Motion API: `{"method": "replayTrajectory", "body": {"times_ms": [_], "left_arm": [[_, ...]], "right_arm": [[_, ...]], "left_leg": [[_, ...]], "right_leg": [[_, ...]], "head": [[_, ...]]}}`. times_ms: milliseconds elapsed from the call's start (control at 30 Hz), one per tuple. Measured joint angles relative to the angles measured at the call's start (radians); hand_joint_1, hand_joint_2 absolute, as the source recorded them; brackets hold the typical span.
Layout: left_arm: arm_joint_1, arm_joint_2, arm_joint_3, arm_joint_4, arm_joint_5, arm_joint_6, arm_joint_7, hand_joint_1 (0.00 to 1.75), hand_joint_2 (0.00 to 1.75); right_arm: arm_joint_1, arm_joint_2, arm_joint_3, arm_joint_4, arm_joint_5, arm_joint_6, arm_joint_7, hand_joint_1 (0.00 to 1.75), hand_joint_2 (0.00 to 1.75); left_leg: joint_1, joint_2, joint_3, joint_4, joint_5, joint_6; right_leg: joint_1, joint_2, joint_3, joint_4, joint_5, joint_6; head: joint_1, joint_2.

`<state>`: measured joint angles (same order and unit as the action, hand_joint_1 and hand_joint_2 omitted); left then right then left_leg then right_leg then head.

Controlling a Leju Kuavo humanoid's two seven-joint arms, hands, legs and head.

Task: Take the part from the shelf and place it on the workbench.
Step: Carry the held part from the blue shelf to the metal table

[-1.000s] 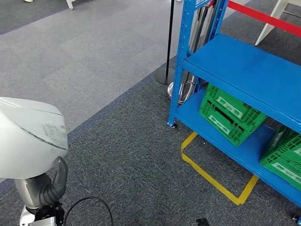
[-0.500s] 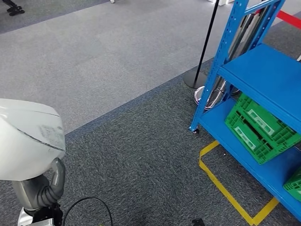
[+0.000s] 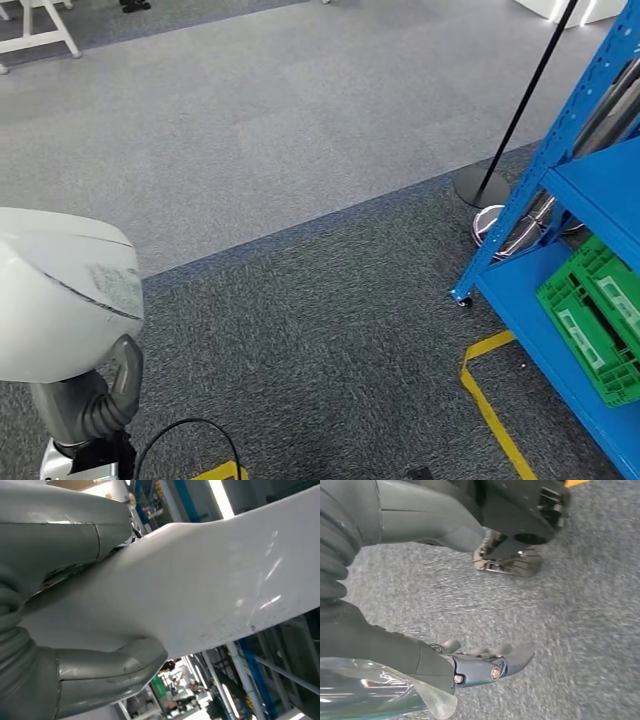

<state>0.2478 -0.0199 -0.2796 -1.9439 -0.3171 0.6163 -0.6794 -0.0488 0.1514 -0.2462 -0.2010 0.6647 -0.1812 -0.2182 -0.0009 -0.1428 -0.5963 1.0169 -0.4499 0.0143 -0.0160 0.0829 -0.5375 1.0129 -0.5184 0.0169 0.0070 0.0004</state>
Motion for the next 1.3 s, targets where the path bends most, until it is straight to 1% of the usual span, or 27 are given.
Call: {"method": "replayTrajectory", "body": {"times_ms": [33, 67, 133, 167, 200, 233, 267, 300, 367, 433, 467, 533, 567, 633, 700, 733, 767, 800, 833, 900, 967, 1033, 1100, 1167, 1233, 1267, 1300], "left_arm": [[0.003, 0.000, 0.001, -0.001, 0.000, 0.002, 0.000, 1.75, 1.75], [0.004, 0.000, 0.001, -0.001, -0.001, 0.003, 0.000, 1.75, 1.75], [0.005, 0.000, 0.002, -0.002, -0.001, 0.005, 0.000, 1.75, 1.75], [0.005, 0.000, 0.002, -0.003, -0.002, 0.006, 0.000, 1.75, 1.75], [0.007, 0.000, 0.003, -0.002, -0.002, 0.006, 0.000, 1.75, 1.75], [0.009, 0.000, 0.004, -0.002, -0.002, 0.007, 0.000, 1.75, 1.75], [0.011, 0.000, 0.005, -0.003, -0.002, 0.008, 0.000, 1.75, 1.75], [0.012, 0.000, 0.006, -0.003, -0.002, 0.008, 0.000, 1.75, 1.75], [0.012, 0.000, 0.008, -0.003, -0.002, 0.009, 0.000, 1.75, 1.75], [0.011, 0.000, 0.008, -0.005, -0.002, 0.009, 0.000, 1.75, 1.75], [0.011, 0.000, 0.008, -0.007, -0.001, 0.009, 0.000, 1.75, 1.75], [0.014, 0.000, 0.010, -0.009, 0.000, 0.009, -0.001, 1.75, 1.75], [0.015, 0.000, 0.011, -0.010, 0.001, 0.009, -0.002, 1.75, 1.75], [0.015, -0.002, 0.013, -0.013, 0.004, 0.009, -0.003, 1.75, 1.75], [0.014, -0.004, 0.015, -0.014, 0.006, 0.009, -0.003, 1.75, 1.75], [0.014, -0.005, 0.015, -0.014, 0.006, 0.008, -0.003, 1.75, 1.75], [0.015, -0.005, 0.015, -0.014, 0.006, 0.008, -0.003, 1.75, 1.75], [0.015, -0.006, 0.015, -0.014, 0.006, 0.008, -0.003, 1.75, 1.75], [0.015, -0.006, 0.015, -0.014, 0.006, 0.008, -0.003, 1.75, 1.75], [0.014, -0.007, 0.015, -0.014, 0.006, 0.008, -0.003, 1.75, 1.75], [0.013, -0.008, 0.016, -0.014, 0.006, 0.007, -0.004, 1.75, 1.75], [0.014, -0.007, 0.016, -0.014, 0.006, 0.005, -0.004, 1.75, 1.75], [0.014, -0.007, 0.017, -0.015, 0.007, 0.005, -0.005, 1.75, 1.75], [0.011, -0.007, 0.018, -0.015, 0.007, 0.005, -0.005, 1.75, 1.75], [0.011, -0.007, 0.018, -0.015, 0.008, 0.005, -0.005, 1.75, 1.75], [0.011, -0.007, 0.018, -0.015, 0.008, 0.005, -0.005, 1.75, 1.75], [0.012, -0.007, 0.018, -0.015, 0.009, 0.005, -0.005, 1.75, 1.75]], "right_arm": [[0.000, 0.001, 0.001, 0.000, 0.002, 0.000, 0.000, 0.00, 1.75], [0.000, 0.002, 0.002, 0.000, 0.004, 0.000, 0.001, 0.00, 1.75], [0.000, 0.003, 0.005, 0.000, 0.006, 0.000, 0.001, 0.00, 1.75], [0.001, 0.004, 0.006, 0.000, 0.006, 0.001, 0.001, 0.00, 1.75], [0.002, 0.004, 0.007, 0.000, 0.007, 0.001, 0.002, 0.00, 1.75], [0.002, 0.004, 0.007, 0.000, 0.007, 0.001, 0.002, 0.00, 1.75], [0.001, 0.004, 0.007, 0.000, 0.007, 0.002, 0.003, 0.00, 1.75], [0.000, 0.004, 0.007, 0.000, 0.007, 0.002, 0.003, 0.00, 1.75], [-0.002, 0.004, 0.008, 0.000, 0.008, 0.003, 0.002, 0.00, 1.75], [-0.003, 0.004, 0.008, 0.000, 0.008, 0.003, 0.002, 0.00, 1.75], [-0.003, 0.004, 0.008, 0.000, 0.009, 0.003, 0.002, 0.00, 1.75], [-0.006, 0.004, 0.008, 0.000, 0.010, 0.003, 0.002, 0.00, 1.75], [-0.007, 0.005, 0.008, 0.000, 0.011, 0.003, 0.002, 0.00, 1.75], [-0.012, 0.005, 0.008, -0.001, 0.012, 0.004, 0.002, 0.00, 1.75], [-0.011, 0.005, 0.008, -0.001, 0.012, 0.004, 0.002, 0.00, 1.75], [-0.009, 0.005, 0.008, -0.001, 0.012, 0.004, 0.003, 0.00, 1.75], [-0.007, 0.005, 0.008, -0.001, 0.013, 0.004, 0.003, 0.00, 1.75], [-0.005, 0.005, 0.008, -0.001, 0.013, 0.004, 0.004, 0.00, 1.75], [-0.005, 0.005, 0.008, -0.001, 0.013, 0.004, 0.004, 0.00, 1.75], [-0.007, 0.005, 0.008, -0.001, 0.014, 0.004, 0.005, 0.00, 1.75], [-0.009, 0.005, 0.008, -0.001, 0.017, 0.005, 0.007, 0.00, 1.75], [-0.010, 0.006, 0.009, -0.001, 0.022, 0.006, 0.010, 0.00, 1.75], [-0.012, 0.008, 0.010, -0.001, 0.024, 0.007, 0.011, 0.00, 1.75], [-0.013, 0.009, 0.012, -0.001, 0.025, 0.009, 0.012, 0.00, 1.75], [-0.010, 0.009, 0.013, -0.001, 0.025, 0.010, 0.013, 0.00, 1.75], [-0.009, 0.008, 0.013, -0.001, 0.025, 0.010, 0.013, 0.00, 1.75], [-0.010, 0.008, 0.013, -0.001, 0.025, 0.010, 0.014, 0.00, 1.75]], "left_leg": [[-0.001, 0.008, -0.004, 0.004, -0.003, -0.005], [-0.002, 0.031, -0.012, 0.022, -0.015, -0.010], [-0.004, 0.097, -0.052, 0.113, -0.068, -0.018], [-0.002, 0.117, -0.081, 0.178, -0.099, -0.022], [0.001, 0.126, -0.107, 0.236, -0.121, -0.025], [0.004, 0.130, -0.121, 0.267, -0.126, -0.027], [0.006, 0.133, -0.117, 0.263, -0.113, -0.029], [0.007, 0.138, -0.094, 0.222, -0.084, -0.029], [0.002, 0.176, -0.025, 0.091, -0.026, -0.023], [-0.008, 0.216, 0.012, 0.015, -0.012, -0.012], [-0.013, 0.221, 0.013, 0.007, -0.017, -0.007], [-0.012, 0.196, 0.013, 0.000, -0.014, 0.004], [-0.009, 0.184, 0.015, -0.004, -0.011, 0.008], [-0.004, 0.161, 0.019, -0.010, -0.007, 0.017], [-0.004, 0.136, 0.018, -0.010, -0.007, 0.022], [-0.004, 0.121, 0.018, -0.010, -0.006, 0.022], [-0.004, 0.106, 0.018, -0.009, -0.006, 0.022], [-0.004, 0.091, 0.019, -0.009, -0.006, 0.022], [-0.003, 0.076, 0.021, -0.007, -0.007, 0.021], [-0.004, 0.050, 0.018, 0.000, -0.010, 0.015], [-0.002, 0.027, 0.009, 0.006, -0.010, 0.003], [0.001, 0.008, 0.002, 0.007, -0.007, -0.008], [-0.001, 0.046, -0.015, 0.041, -0.031, -0.019], [-0.002, 0.109, -0.062, 0.149, -0.093, -0.028], [0.002, 0.130, -0.114, 0.267, -0.141, -0.035], [0.003, 0.132, -0.121, 0.286, -0.141, -0.036], [0.004, 0.135, -0.109, 0.266, -0.121, -0.035]], "right_leg": [[0.000, -0.014, 0.001, -0.003, 0.002, -0.005], [-0.001, -0.029, 0.003, -0.007, 0.004, -0.010], [0.000, -0.063, 0.008, -0.010, 0.003, -0.019], [0.001, -0.080, 0.009, -0.010, 0.001, -0.022], [0.003, -0.098, 0.010, -0.009, -0.001, -0.024], [0.004, -0.114, 0.011, -0.009, -0.002, -0.025], [0.004, -0.130, 0.012, -0.009, -0.004, -0.025], [0.005, -0.144, 0.015, -0.009, -0.007, -0.024], [0.006, -0.169, 0.023, -0.009, -0.013, -0.019], [0.011, -0.190, 0.027, -0.009, -0.019, -0.009], [0.013, -0.201, 0.029, -0.010, -0.021, -0.004], [0.013, -0.220, 0.034, -0.011, -0.027, 0.006], [0.012, -0.209, 0.031, -0.003, -0.037, 0.011], [0.009, -0.155, -0.007, 0.076, -0.083, 0.018], [0.008, -0.106, -0.080, 0.213, -0.135, 0.020], [0.008, -0.095, -0.111, 0.261, -0.143, 0.019], [0.007, -0.089, -0.126, 0.274, -0.131, 0.018], [0.007, -0.084, -0.122, 0.247, -0.100, 0.017], [0.006, -0.071, -0.102, 0.188, -0.057, 0.015], [-0.001, -0.017, -0.050, 0.063, 0.002, 0.013], [-0.004, 0.016, -0.026, 0.016, 0.011, 0.009], [-0.004, -0.007, -0.022, 0.011, 0.013, 0.000], [-0.005, -0.036, -0.019, 0.007, 0.015, -0.012], [-0.003, -0.068, -0.017, 0.005, 0.013, -0.021], [-0.001, -0.101, -0.016, 0.005, 0.010, -0.025], [0.000, -0.117, -0.016, 0.006, 0.009, -0.026], [0.000, -0.131, -0.014, 0.006, 0.007, -0.025]], "head": [[-0.001, 0.000], [-0.004, 0.000], [-0.008, 0.000], [-0.010, 0.000], [-0.010, 0.000], [-0.010, 0.000], [-0.010, 0.000], [-0.010, 0.000], [-0.010, 0.000], [-0.010, 0.000], [-0.010, 0.000], [-0.011, 0.000], [-0.010, 0.000], [-0.005, 0.000], [-0.001, 0.000], [-0.001, 0.000], [0.000, 0.000], [0.000, 0.000], [0.000, 0.000], [-0.001, 0.000], [-0.002, 0.000], [-0.001, 0.000], [-0.007, 0.000], [-0.015, 0.000], [-0.016, 0.000], [-0.016, 0.000], [-0.016, 0.000]]}}
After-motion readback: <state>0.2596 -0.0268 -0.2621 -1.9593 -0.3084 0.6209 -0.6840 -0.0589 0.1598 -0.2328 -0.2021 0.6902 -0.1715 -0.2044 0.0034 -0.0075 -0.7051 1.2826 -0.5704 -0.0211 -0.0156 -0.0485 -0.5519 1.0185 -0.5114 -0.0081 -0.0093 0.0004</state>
